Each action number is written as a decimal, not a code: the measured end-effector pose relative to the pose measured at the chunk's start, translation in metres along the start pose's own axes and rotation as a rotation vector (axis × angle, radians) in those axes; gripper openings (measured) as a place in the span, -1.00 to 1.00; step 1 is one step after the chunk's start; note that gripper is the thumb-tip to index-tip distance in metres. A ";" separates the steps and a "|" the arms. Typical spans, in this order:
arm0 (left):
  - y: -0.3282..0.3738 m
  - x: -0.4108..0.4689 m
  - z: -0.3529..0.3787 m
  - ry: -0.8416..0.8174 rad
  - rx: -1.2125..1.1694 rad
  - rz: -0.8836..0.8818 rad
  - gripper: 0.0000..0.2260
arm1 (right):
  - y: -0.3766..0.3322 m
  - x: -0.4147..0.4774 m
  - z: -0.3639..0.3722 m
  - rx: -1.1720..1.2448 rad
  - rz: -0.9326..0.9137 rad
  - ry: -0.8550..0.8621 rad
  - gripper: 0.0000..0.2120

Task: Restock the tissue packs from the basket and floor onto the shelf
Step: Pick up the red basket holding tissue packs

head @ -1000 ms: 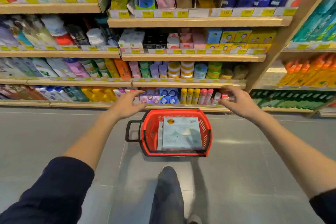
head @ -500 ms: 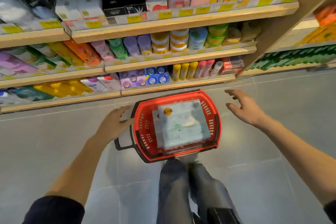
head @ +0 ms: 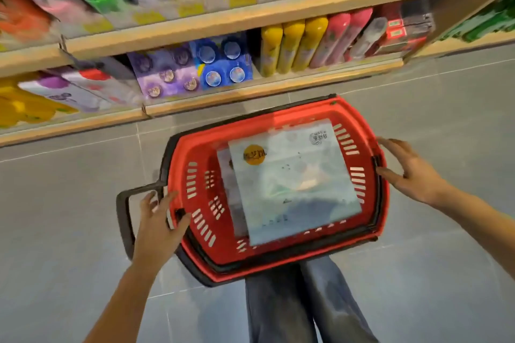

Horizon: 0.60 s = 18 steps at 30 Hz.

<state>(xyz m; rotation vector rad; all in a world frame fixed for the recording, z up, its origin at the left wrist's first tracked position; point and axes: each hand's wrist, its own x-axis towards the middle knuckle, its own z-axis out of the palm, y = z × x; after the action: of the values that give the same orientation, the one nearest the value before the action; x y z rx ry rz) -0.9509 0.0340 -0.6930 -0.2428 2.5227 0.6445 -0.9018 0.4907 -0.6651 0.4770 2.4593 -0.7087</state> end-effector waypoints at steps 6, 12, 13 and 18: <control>-0.016 0.019 0.035 0.036 -0.013 -0.035 -0.28 | 0.018 0.038 0.033 0.092 0.026 0.045 -0.22; -0.024 0.024 0.048 0.247 0.094 0.133 -0.36 | 0.026 0.047 0.051 0.101 0.031 0.123 -0.27; -0.025 0.026 0.049 0.267 0.091 0.134 -0.38 | 0.029 0.048 0.055 0.085 0.021 0.146 -0.28; -0.023 0.027 0.047 0.263 0.014 0.068 -0.40 | 0.032 0.053 0.066 0.053 0.015 0.240 -0.34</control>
<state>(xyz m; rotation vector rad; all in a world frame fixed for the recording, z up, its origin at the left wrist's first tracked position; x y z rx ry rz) -0.9467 0.0359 -0.7512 -0.2521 2.7967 0.6589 -0.9032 0.4883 -0.7550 0.6328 2.6608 -0.7499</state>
